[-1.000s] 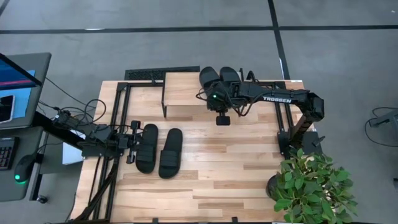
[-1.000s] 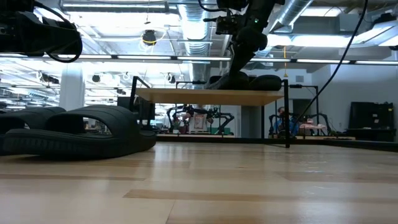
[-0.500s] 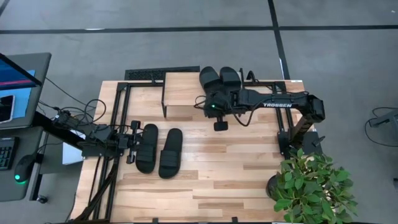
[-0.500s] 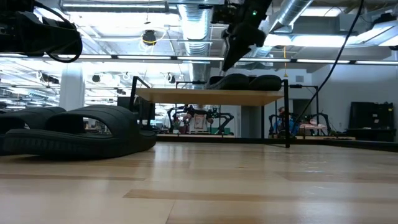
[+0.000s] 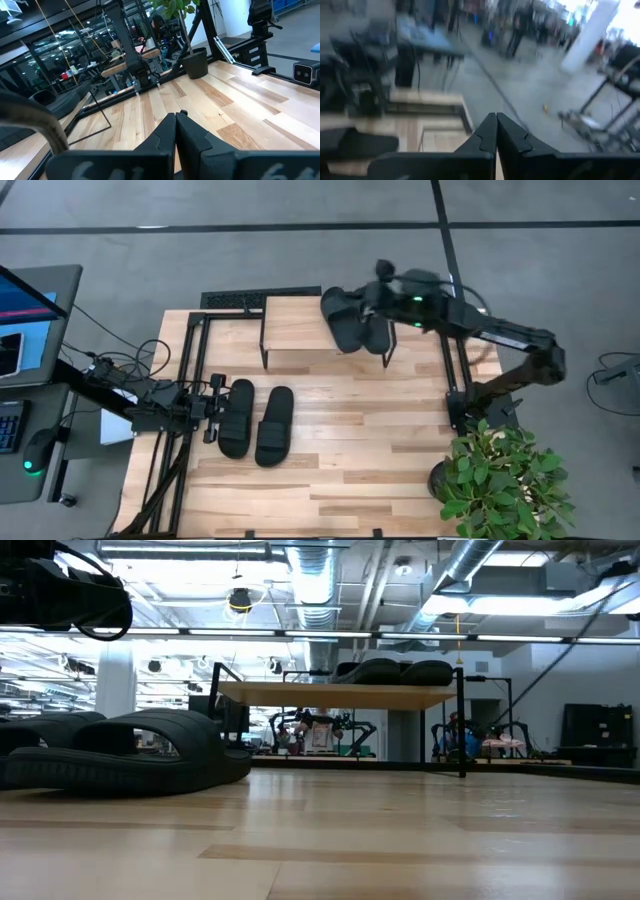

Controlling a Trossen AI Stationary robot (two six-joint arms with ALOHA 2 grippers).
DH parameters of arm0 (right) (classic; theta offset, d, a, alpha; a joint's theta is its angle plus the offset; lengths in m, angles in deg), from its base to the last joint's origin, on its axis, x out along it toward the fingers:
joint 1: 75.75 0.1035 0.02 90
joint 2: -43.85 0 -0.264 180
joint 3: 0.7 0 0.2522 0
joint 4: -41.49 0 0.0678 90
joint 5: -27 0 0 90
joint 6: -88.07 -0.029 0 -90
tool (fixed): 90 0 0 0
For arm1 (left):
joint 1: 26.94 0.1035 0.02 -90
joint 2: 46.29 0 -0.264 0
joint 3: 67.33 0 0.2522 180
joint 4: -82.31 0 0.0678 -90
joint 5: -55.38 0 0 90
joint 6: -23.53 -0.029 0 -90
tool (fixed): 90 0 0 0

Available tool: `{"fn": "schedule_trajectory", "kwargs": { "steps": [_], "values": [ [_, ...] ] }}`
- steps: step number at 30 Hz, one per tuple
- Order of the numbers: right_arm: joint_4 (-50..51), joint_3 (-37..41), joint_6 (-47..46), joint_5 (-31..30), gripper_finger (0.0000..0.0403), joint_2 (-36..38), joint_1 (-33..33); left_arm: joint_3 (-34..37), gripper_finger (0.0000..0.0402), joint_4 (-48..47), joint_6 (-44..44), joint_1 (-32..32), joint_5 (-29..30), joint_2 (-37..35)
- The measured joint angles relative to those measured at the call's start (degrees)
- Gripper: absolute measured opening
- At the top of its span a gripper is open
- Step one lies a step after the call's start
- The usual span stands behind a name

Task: Pick and place slides into the shelf
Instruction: Put the right black slide on the shelf

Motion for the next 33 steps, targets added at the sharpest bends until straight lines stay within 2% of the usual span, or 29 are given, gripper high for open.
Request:
{"fn": "schedule_trajectory", "kwargs": {
  "steps": [4,9,22,33],
  "values": [
    [-8.5,10.6,-1.5,1.3,0.0,6.8,-0.6,0.0,0.0,0.0,0.0,0.0,0.0,0.0],
    [-9.7,19.0,-1.5,-0.6,0.0,12.8,-0.9,0.0,0.0,0.0,0.0,0.0,0.0,0.0],
    [-9.4,28.8,-4.5,0.0,0.0,28.4,-3.3,0.0,0.0,0.0,0.0,0.0,0.0,0.0],
    [-8.5,33.2,-8.9,0.1,0.0,35.5,1.1,0.2,0.0,1.3,-1.2,0.0,-0.3,0.0]
  ]
}}
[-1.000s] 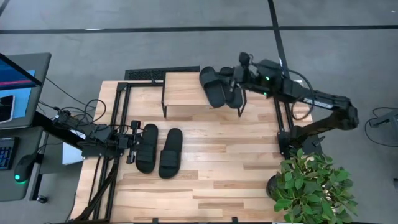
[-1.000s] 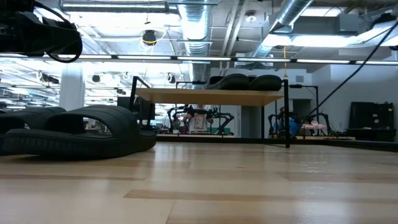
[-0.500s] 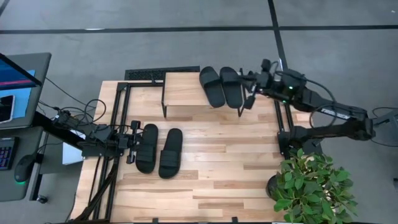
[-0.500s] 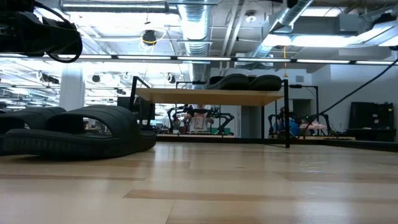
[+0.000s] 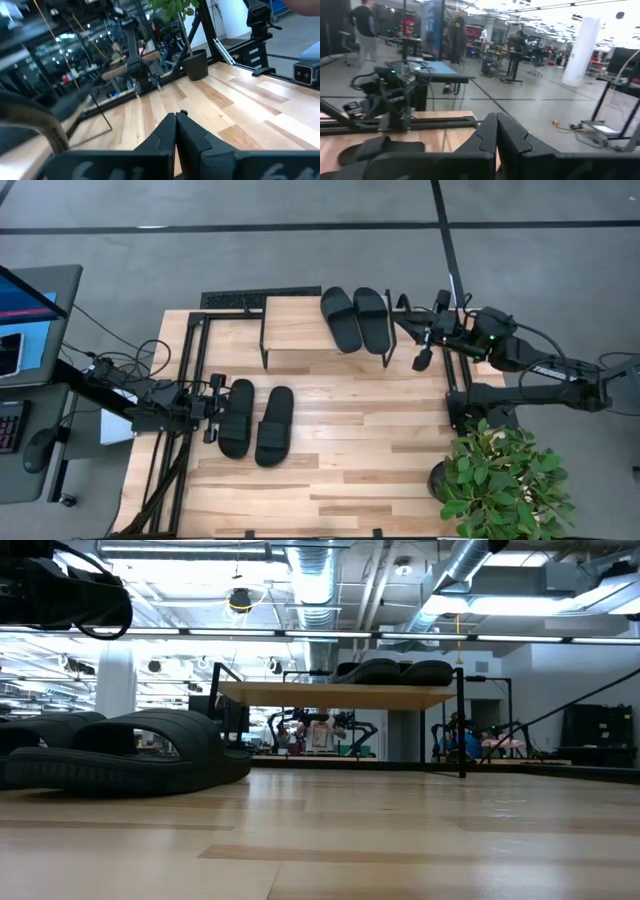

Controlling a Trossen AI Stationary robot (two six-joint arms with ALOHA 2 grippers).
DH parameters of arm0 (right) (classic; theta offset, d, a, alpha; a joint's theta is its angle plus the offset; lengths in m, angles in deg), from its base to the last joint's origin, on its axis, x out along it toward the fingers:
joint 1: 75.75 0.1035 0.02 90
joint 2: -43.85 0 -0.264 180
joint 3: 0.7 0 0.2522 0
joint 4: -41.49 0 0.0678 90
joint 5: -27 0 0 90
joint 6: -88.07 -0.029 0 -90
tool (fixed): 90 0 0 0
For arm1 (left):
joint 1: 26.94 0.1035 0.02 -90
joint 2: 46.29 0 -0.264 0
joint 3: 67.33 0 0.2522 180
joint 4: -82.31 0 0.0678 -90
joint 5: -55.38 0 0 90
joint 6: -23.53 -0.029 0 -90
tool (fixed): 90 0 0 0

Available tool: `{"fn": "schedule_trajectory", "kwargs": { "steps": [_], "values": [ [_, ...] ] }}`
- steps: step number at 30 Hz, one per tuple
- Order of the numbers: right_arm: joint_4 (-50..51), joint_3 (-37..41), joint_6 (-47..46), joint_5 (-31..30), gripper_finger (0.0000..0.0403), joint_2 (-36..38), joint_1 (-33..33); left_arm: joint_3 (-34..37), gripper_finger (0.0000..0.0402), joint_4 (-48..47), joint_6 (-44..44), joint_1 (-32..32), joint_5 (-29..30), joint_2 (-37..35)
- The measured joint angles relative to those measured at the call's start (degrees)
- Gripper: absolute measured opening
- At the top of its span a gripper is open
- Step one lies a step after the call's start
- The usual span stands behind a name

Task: Pick and place slides into the shelf
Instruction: Put the right black slide on the shelf

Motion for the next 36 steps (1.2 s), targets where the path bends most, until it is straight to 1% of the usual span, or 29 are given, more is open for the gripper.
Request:
{"fn": "schedule_trajectory", "kwargs": {
  "steps": [2,6,8,9,10,11,12,14,15,16,17,18,19,21,23,24,25,28,29,30,34,36],
  "values": [
    [0.3,0.0,-0.1,0.0,0.0,0.2,1.3,0.1,0.0,2.3,-1.1,0.0,-0.7,0.0],
    [1.0,0.1,2.8,0.0,0.0,0.1,3.5,0.1,0.0,11.0,-0.4,0.0,-5.4,0.0],
    [1.0,0.1,3.7,0.0,0.0,-0.1,4.4,0.1,0.0,16.9,-1.3,0.0,-8.0,0.0],
    [1.1,0.1,4.2,0.0,0.0,-0.1,4.7,0.1,0.0,21.0,-2.5,0.0,-7.8,0.0],
    [1.4,0.1,4.6,0.0,0.0,-0.2,5.1,0.0,0.0,24.9,-3.3,0.0,-5.8,0.0],
    [1.5,0.1,4.9,0.0,0.0,-0.2,5.4,0.0,0.0,28.9,-3.4,0.0,-1.7,0.0],
    [1.4,0.1,5.4,0.0,0.0,-0.1,5.6,0.0,0.0,32.2,-3.1,0.0,4.1,0.0],
    [1.8,0.1,6.3,0.0,0.0,-0.1,5.9,-0.1,0.0,36.9,-1.7,0.5,18.5,0.4],
    [2.0,0.1,6.4,0.0,0.0,-0.1,6.0,-0.1,0.0,38.2,-1.0,1.0,25.3,0.7],
    [2.1,0.1,6.4,0.0,0.0,-0.2,6.1,-0.2,0.0,38.5,0.1,1.6,30.6,0.9],
    [2.0,0.1,6.4,0.0,0.0,-0.1,6.2,-0.6,0.0,38.3,1.5,2.2,33.4,1.1],
    [2.0,0.1,6.6,0.0,0.0,-0.1,6.2,-1.4,0.0,37.3,2.8,3.1,33.7,1.5],
    [1.9,0.1,7.3,0.0,0.0,-0.1,6.1,-2.4,0.0,35.6,3.7,4.0,31.7,2.2],
    [2.0,0.1,9.1,0.0,0.0,-0.1,6.1,-5.5,0.0,30.2,5.9,5.9,23.4,4.2],
    [1.9,0.1,10.3,0.0,0.0,-0.1,6.1,-9.9,0.0,25.4,7.7,8.1,15.5,7.7],
    [1.9,0.1,10.7,-0.1,0.0,-0.1,6.1,-12.3,0.0,23.4,8.7,9.4,13.7,9.9],
    [1.9,0.1,10.9,-0.1,0.0,-0.1,6.1,-14.7,0.0,21.8,9.7,10.7,13.3,12.7],
    [1.9,0.1,10.9,-0.2,0.0,-0.2,6.1,-22.5,0.0,15.4,14.6,15.3,15.5,22.1],
    [1.9,0.1,10.9,-0.2,0.0,-0.2,6.1,-25.1,0.0,13.2,15.9,17.3,15.5,25.6],
    [2.0,0.1,10.9,-0.2,0.0,-0.3,6.1,-27.4,0.0,11.3,16.6,19.4,14.5,29.3],
    [3.6,0.1,10.8,-0.2,0.0,-0.8,6.1,-36.3,0.0,4.6,17.4,28.3,6.8,45.1],
    [4.9,0.1,10.8,-0.2,0.0,-1.2,6.1,-42.2,0.0,-2.0,18.9,32.8,5.9,52.2]
  ]
}}
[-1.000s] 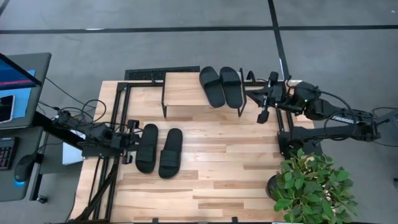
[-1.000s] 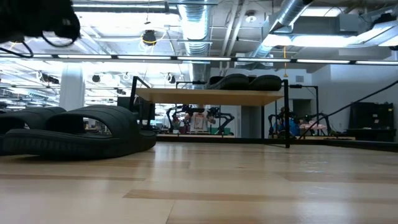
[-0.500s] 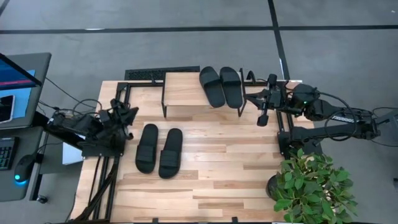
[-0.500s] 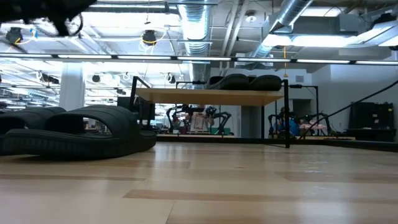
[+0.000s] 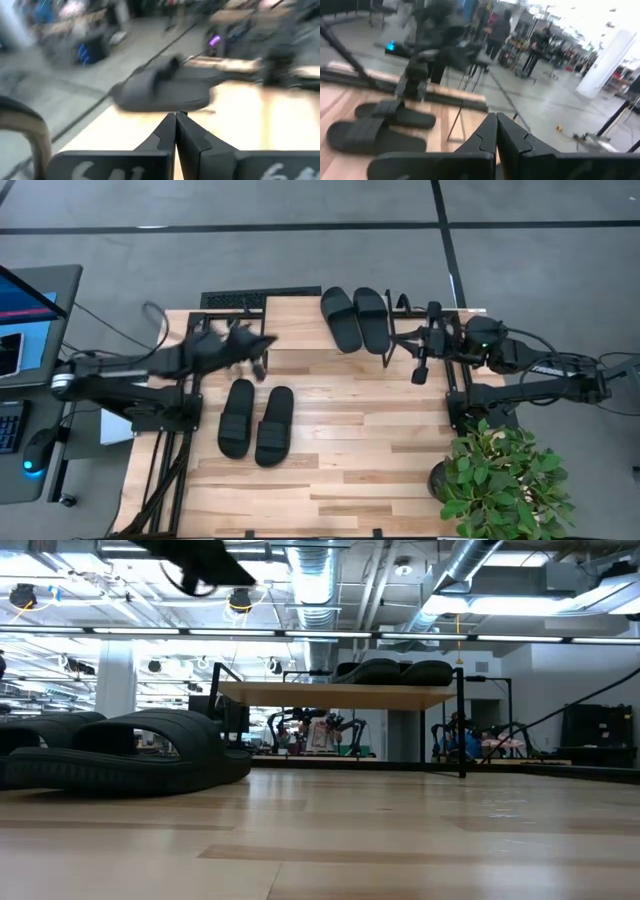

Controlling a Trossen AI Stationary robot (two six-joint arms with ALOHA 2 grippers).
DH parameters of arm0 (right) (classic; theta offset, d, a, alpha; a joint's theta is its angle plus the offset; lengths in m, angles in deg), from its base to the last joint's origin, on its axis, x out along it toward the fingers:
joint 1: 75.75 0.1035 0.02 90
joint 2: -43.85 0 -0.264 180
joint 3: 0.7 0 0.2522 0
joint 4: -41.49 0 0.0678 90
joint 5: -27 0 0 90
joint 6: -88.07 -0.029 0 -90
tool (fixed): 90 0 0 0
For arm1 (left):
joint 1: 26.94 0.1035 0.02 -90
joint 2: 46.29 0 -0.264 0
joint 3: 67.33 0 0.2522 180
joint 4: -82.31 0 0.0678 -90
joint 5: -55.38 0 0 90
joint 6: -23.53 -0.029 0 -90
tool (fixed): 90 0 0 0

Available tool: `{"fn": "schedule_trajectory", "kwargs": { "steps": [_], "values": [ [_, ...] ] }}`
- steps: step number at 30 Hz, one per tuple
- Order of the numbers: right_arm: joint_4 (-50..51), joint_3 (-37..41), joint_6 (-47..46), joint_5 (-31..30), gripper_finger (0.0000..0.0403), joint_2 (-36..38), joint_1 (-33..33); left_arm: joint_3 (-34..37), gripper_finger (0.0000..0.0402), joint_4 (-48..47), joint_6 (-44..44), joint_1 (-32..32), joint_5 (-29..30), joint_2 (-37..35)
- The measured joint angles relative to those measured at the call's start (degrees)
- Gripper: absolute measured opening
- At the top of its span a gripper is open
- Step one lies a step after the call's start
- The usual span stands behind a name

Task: Pick and place slides into the shelf
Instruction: Put the right black slide on the shelf

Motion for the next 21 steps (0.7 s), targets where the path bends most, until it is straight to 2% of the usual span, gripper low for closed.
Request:
{"fn": "schedule_trajectory", "kwargs": {
  "steps": [3,4,6,10,12,14,18,21],
  "values": [
    [2.9,0.0,-0.5,0.0,0.0,-0.2,0.0,-9.3,0.0,-4.4,4.0,6.6,-0.7,8.8],
    [3.5,0.0,-0.9,0.0,0.0,-0.6,0.0,-12.5,0.0,-5.7,5.7,8.9,-2.7,11.4],
    [5.8,-0.1,-2.0,0.0,0.0,-0.8,-0.1,-18.7,0.0,-7.6,9.4,13.6,-10.5,16.4],
    [8.9,0.0,-3.6,-0.2,0.0,-0.9,-0.8,-33.5,0.0,-14.5,16.2,24.0,-34.4,26.5],
    [10.5,0.0,-4.8,-1.1,0.0,-0.9,-1.3,-41.1,0.0,-21.4,19.3,27.8,-41.1,32.7],
    [11.6,0.0,-5.0,-3.3,0.0,-0.5,-1.5,-49.0,0.0,-31.8,19.5,30.9,-42.6,38.7],
    [14.4,0.0,-5.0,-7.6,0.0,0.7,-2.2,-64.3,0.0,-49.7,16.0,34.6,-34.8,49.4],
    [16.7,0.0,-5.0,-8.0,0.0,1.9,-3.1,-72.4,0.0,-57.7,13.6,36.3,-33.9,56.7]
  ]
}}
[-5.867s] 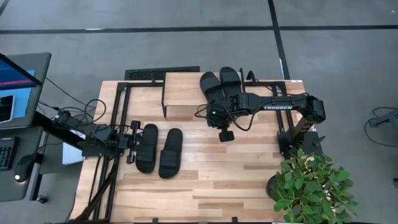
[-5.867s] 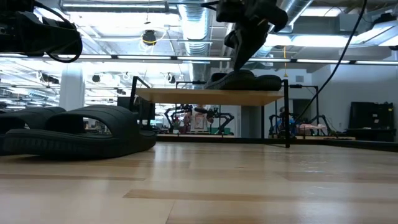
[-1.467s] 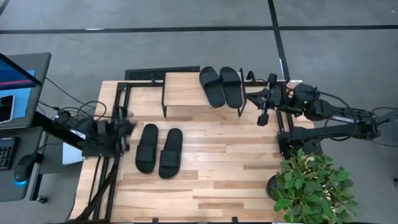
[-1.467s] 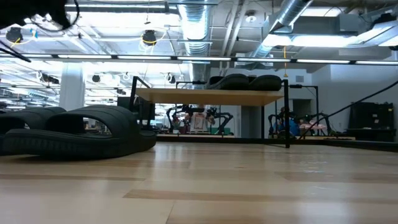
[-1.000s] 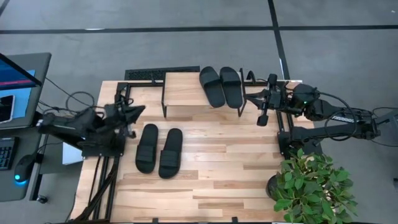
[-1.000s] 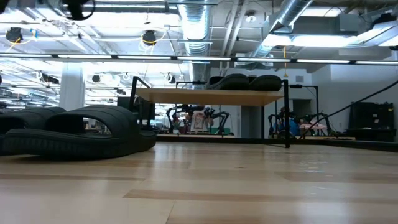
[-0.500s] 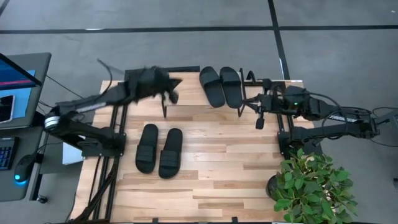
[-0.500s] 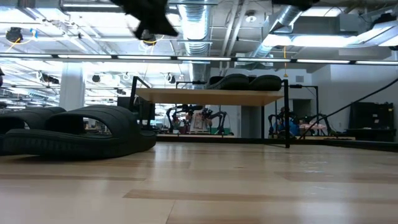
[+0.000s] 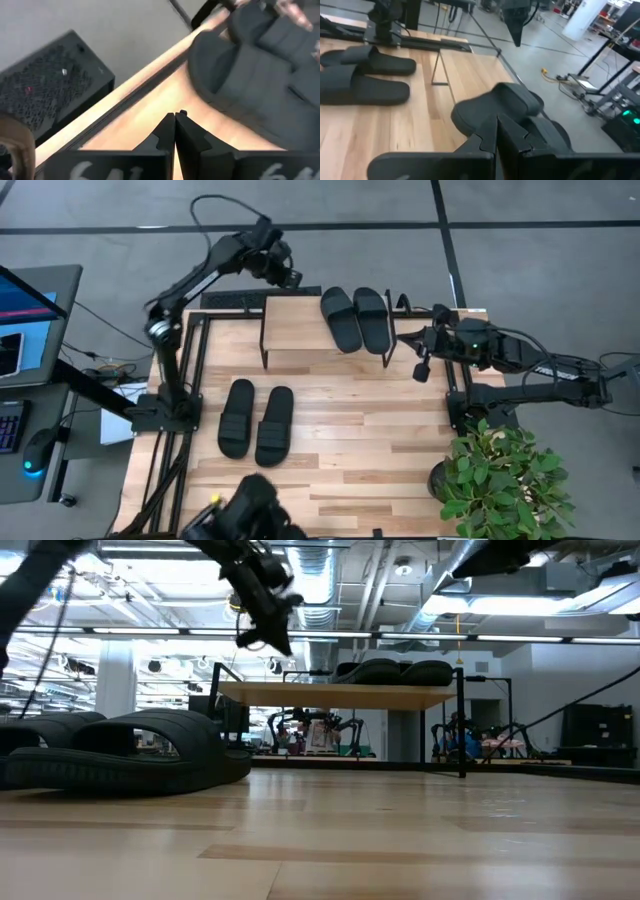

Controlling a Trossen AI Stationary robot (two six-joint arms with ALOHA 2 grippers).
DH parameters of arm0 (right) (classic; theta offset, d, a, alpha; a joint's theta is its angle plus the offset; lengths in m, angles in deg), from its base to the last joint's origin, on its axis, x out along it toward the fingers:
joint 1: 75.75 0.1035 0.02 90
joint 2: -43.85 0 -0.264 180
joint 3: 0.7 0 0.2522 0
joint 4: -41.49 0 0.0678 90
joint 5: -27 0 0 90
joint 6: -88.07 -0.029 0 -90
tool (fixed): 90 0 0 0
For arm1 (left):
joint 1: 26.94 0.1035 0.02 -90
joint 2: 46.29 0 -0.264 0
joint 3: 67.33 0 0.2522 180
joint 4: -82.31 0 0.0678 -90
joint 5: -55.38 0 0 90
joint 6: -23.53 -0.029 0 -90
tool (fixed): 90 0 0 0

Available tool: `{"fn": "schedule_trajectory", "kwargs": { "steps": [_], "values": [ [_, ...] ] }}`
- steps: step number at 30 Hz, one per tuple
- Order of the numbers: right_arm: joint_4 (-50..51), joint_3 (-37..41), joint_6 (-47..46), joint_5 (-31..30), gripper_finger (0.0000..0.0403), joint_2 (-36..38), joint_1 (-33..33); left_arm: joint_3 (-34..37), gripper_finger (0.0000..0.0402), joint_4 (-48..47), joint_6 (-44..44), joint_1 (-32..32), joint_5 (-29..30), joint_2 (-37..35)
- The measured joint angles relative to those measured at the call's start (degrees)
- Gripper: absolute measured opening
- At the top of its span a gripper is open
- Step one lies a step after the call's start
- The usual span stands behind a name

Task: Pick and place slides into the shelf
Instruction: Put the right black slide on the shelf

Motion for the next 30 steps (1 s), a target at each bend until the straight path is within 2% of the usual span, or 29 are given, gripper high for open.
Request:
{"fn": "schedule_trajectory", "kwargs": {
  "steps": [5,9,13,19,21,25,30],
  "values": [
    [1.6,0.0,-0.5,0.0,0.0,1.2,-1.3,-10.3,0.0,-4.8,-3.7,0.5,-5.6,8.9],
    [2.2,0.0,-2.0,0.0,0.0,1.4,-2.0,-18.5,0.0,-11.6,-7.0,-0.3,-4.4,15.4],
    [2.2,0.0,-2.1,0.0,0.0,1.7,-2.7,-16.6,0.0,-12.3,-8.7,-0.9,-1.8,15.5],
    [2.0,0.0,-2.8,0.0,0.0,1.6,-3.7,-16.6,0.0,-12.3,-9.2,-1.7,8.3,15.6],
    [2.1,0.0,-3.2,0.0,0.0,1.4,-4.2,-16.6,0.0,-10.4,-9.2,-2.2,8.5,15.6],
    [2.6,0.0,-4.2,0.0,0.0,1.4,-4.5,-16.6,0.0,-8.0,-10.1,-3.2,5.2,15.7],
    [3.7,0.0,-4.5,0.0,0.0,1.5,-4.5,-16.6,0.0,-6.8,-11.1,-4.2,5.6,15.7]
  ]
}}
